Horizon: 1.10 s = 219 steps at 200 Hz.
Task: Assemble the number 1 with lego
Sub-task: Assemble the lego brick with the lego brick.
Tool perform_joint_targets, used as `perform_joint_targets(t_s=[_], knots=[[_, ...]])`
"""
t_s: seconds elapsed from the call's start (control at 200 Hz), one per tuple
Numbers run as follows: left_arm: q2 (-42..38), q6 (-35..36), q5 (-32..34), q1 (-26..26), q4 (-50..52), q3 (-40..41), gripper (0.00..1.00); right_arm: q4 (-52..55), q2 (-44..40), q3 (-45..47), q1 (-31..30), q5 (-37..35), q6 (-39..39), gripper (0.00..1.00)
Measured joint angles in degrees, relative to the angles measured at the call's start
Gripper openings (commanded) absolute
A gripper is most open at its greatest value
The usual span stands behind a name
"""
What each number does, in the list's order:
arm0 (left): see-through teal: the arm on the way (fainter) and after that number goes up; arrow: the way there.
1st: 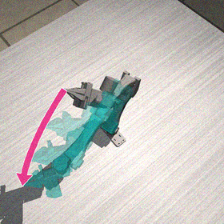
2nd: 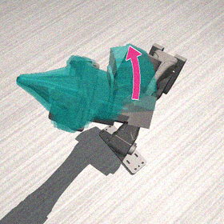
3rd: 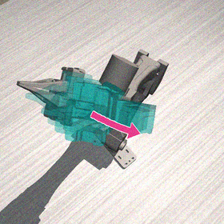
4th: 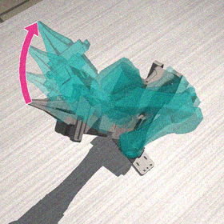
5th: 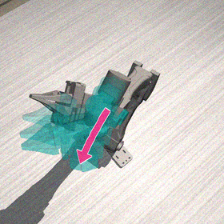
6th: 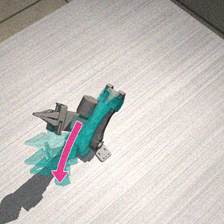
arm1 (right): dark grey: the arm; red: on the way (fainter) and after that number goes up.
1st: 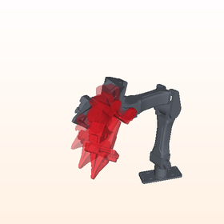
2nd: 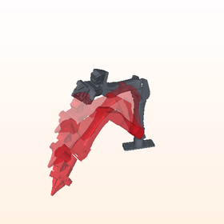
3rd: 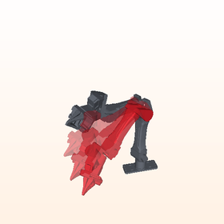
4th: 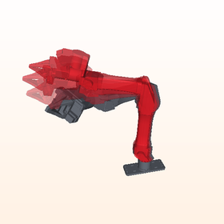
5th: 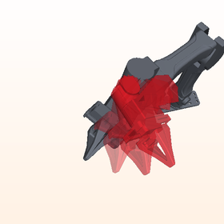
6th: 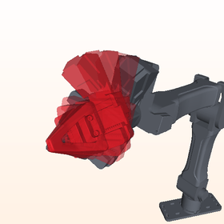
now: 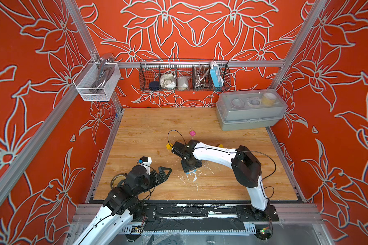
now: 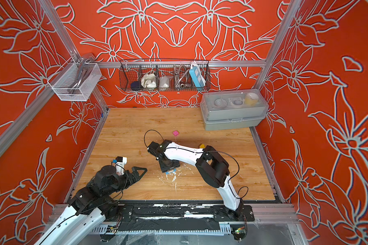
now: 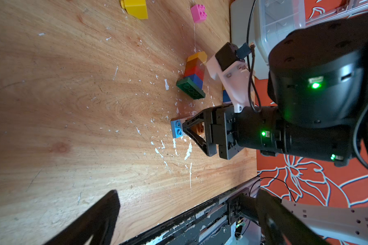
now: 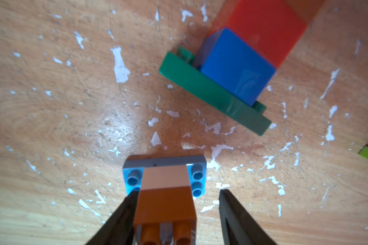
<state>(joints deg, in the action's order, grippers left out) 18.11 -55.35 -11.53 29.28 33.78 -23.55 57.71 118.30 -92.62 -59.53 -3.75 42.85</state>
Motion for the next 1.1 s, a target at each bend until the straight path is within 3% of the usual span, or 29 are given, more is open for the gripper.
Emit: perform_joint_targets(t_s=[0.435,1.096], knots=[[0.0,0.0,-0.1,0.0,0.0,0.0,0.99,2.0,-9.3,-0.3,0.5,-1.4,1.2,0.65],[0.0,0.0,-0.1,0.0,0.0,0.0,1.00,-0.9,-7.6,4.5,1.4,-1.1,1.2,0.63]])
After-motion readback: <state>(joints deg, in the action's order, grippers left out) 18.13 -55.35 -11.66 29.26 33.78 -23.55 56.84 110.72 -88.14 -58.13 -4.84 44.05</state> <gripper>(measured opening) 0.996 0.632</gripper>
